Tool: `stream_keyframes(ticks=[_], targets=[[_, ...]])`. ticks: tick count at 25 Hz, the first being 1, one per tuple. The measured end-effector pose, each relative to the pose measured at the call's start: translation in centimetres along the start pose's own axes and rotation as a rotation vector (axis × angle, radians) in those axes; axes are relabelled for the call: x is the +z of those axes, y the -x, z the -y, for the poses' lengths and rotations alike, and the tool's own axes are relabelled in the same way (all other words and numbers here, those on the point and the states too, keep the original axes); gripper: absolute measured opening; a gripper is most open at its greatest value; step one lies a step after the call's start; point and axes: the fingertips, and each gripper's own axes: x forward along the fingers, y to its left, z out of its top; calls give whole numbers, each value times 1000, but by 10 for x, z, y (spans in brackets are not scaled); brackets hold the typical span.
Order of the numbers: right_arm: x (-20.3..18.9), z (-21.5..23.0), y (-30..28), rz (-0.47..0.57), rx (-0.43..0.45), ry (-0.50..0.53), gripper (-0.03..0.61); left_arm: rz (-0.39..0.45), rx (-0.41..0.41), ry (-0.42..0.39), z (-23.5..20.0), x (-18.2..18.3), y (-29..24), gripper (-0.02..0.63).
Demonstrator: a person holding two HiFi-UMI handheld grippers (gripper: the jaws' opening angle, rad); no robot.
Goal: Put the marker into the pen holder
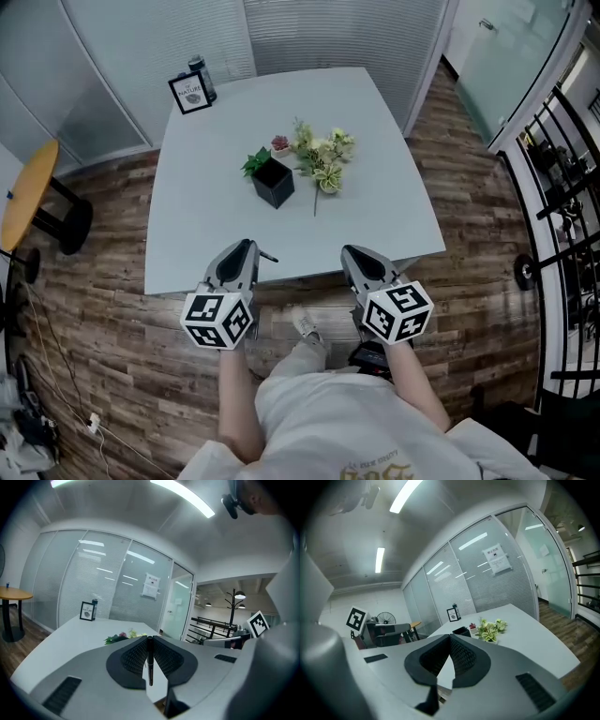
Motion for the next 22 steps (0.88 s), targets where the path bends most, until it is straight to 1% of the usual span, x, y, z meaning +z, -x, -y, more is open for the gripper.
stream_keyframes(ticks=[6,12,17,22], targets=[[28,33,-75,-21,4,-17,17,-20,2,11,-46,24,-72,43],[49,55,-140,-31,9,-29,17,-28,-4,3,-87,48,-130,43],[59,65,-179,-38,5,-27,17,-35,-19,1,-109,57,-160,43],[69,71,-193,-31,-16,-14,17,-27,-41,0,-119,66,-178,43]])
